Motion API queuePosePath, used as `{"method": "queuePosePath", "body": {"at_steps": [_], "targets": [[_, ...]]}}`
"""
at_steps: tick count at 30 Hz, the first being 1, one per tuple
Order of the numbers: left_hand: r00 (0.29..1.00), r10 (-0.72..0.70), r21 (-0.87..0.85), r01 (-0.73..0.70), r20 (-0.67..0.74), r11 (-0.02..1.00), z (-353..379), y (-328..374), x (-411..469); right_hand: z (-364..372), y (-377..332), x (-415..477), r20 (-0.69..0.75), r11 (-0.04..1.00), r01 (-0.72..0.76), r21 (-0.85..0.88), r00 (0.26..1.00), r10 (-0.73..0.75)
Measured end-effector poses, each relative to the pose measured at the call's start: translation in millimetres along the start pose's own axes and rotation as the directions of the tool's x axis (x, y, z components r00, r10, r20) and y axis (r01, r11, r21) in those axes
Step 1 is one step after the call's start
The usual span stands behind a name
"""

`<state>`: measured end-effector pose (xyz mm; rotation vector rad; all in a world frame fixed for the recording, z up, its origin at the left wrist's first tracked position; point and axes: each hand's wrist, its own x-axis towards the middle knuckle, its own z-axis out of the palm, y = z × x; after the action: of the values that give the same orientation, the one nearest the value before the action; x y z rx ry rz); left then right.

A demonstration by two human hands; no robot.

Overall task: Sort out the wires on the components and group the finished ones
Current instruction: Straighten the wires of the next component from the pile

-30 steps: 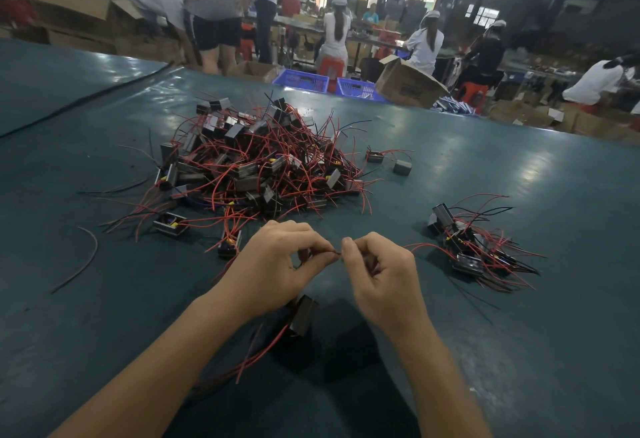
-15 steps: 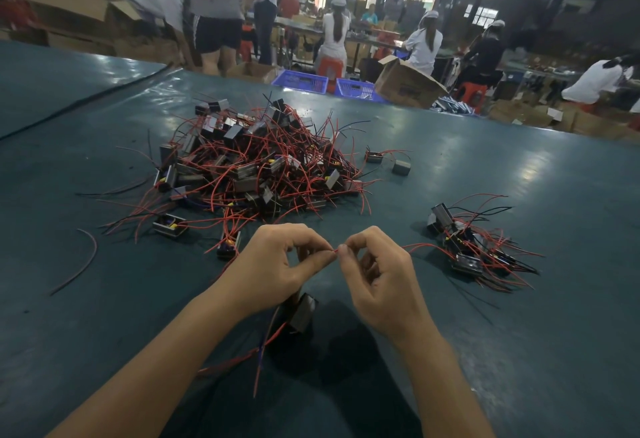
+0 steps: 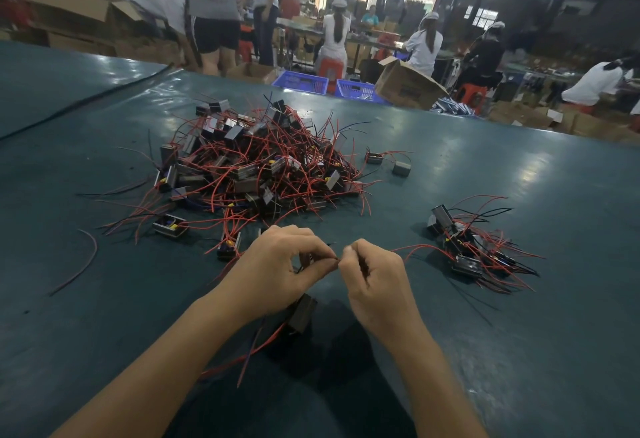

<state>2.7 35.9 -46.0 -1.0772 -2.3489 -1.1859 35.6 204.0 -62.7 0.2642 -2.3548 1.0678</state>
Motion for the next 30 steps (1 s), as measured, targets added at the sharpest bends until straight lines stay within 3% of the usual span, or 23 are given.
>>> {"method": "queuePosePath", "body": {"at_steps": [7,17,24,30], "targets": [[0.995,-0.087,-0.178,0.077,-0.053,0.981,-1,-5,2,-6,3,1,-0.123,0.988,0.114,0.100,0.987,-0.101],[0.992,-0.127,-0.218,0.119,-0.022,0.969,1,-4,2,-7,12,3,-0.058,0.984,0.174,0.037,0.984,-0.171],[0.985,-0.173,-0.253,0.167,-0.001,0.953,-2,-4,2,-9,9,3,-0.072,0.965,0.249,0.083,0.967,-0.243],[0.985,-0.174,-0.245,0.170,0.005,0.955,-2,-6,2,-8,13,3,-0.022,0.982,0.188,0.029,0.982,-0.188]]}}
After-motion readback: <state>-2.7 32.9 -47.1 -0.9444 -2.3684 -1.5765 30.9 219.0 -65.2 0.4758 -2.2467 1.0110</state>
